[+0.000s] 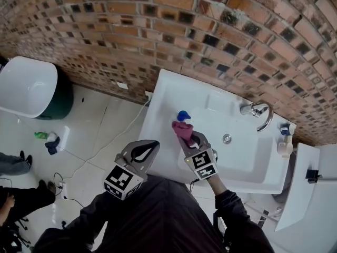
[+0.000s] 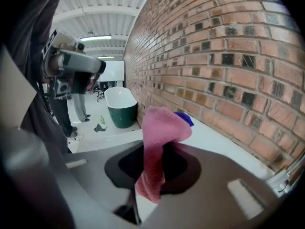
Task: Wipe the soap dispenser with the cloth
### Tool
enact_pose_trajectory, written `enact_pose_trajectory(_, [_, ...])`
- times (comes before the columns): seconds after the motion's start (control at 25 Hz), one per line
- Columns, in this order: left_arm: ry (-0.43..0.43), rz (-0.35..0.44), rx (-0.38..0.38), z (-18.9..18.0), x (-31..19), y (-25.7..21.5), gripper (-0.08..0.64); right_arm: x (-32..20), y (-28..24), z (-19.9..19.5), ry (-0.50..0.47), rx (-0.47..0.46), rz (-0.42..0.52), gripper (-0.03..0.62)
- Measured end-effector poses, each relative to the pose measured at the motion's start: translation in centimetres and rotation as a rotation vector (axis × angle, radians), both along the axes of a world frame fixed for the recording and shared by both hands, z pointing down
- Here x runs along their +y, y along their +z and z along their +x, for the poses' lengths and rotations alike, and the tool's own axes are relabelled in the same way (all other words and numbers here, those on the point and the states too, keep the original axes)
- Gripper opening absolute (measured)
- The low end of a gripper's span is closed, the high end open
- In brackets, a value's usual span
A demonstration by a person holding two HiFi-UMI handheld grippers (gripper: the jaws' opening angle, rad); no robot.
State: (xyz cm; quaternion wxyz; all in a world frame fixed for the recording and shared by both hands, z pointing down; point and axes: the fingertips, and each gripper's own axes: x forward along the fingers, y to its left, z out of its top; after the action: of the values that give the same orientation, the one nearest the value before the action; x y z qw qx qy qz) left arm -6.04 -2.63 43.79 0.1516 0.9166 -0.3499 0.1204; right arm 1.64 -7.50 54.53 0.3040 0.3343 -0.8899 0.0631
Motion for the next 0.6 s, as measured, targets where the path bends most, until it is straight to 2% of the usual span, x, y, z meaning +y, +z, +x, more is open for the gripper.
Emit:
enact_pose_trajectory(0.12, [-0.011, -0.003, -0.013, -0.6, 0.3, 0.2, 0.0, -0.8, 2.1, -0.1, -0.011, 0.097, 0.015, 0.069])
enact_pose_trajectory(0.28, [-0.032, -0.001, -0.017, -1.4, 0.8, 0.2, 0.0, -1.6, 4.8, -0.4, -0.016, 0.158, -0.033, 0.069])
enact_pose_trajectory(0.6, [-0.086, -0.027, -0.015, -3.2, 1.5, 0.7, 0.0, -1.0, 10.9, -1.2, -0.021, 0.236, -0.251, 0.069])
